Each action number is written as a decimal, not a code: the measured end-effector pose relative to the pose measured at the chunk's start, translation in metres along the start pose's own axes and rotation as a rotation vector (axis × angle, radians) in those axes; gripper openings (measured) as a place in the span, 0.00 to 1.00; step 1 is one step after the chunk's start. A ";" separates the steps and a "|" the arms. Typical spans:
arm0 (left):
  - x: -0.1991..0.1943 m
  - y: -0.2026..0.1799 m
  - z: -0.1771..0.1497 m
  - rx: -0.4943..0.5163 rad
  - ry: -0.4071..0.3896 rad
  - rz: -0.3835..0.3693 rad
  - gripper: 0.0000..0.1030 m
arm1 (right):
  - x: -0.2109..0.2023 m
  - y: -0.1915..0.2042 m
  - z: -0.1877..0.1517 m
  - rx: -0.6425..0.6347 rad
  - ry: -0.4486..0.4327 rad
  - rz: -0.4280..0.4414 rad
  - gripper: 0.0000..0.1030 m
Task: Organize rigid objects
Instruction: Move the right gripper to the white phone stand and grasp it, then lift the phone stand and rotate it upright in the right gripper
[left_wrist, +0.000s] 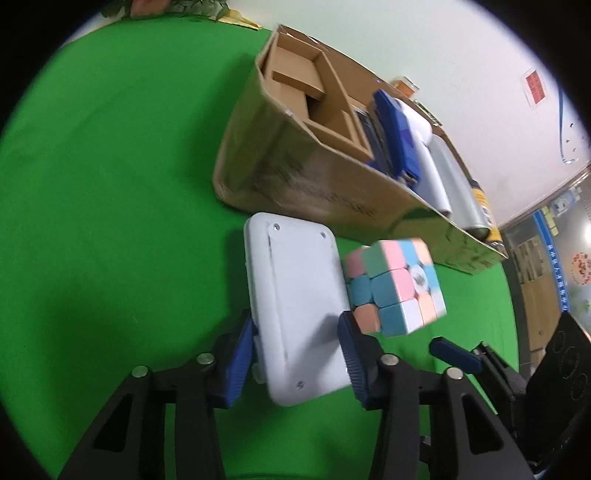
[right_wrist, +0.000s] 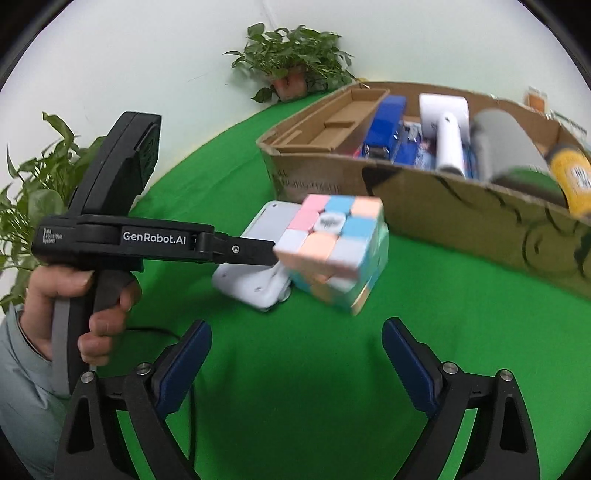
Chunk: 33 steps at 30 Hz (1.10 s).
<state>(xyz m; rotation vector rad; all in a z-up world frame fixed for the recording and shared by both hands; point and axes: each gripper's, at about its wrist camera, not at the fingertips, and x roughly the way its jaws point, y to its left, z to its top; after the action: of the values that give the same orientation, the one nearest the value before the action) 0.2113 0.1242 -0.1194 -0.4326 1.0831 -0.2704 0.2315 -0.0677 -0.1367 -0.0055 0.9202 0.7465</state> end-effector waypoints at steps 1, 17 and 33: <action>0.000 -0.001 -0.003 -0.004 0.004 -0.013 0.37 | -0.001 -0.001 -0.002 0.016 0.004 0.014 0.89; -0.012 -0.015 -0.039 -0.035 -0.013 -0.082 0.53 | 0.035 0.019 -0.005 -0.037 0.095 -0.109 0.78; -0.003 -0.038 -0.065 -0.036 0.088 -0.175 0.33 | -0.013 0.021 -0.058 0.140 0.123 0.048 0.63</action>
<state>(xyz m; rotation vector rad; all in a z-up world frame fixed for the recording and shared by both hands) 0.1519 0.0785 -0.1253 -0.5529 1.1392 -0.4279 0.1728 -0.0768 -0.1571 0.0949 1.0921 0.7303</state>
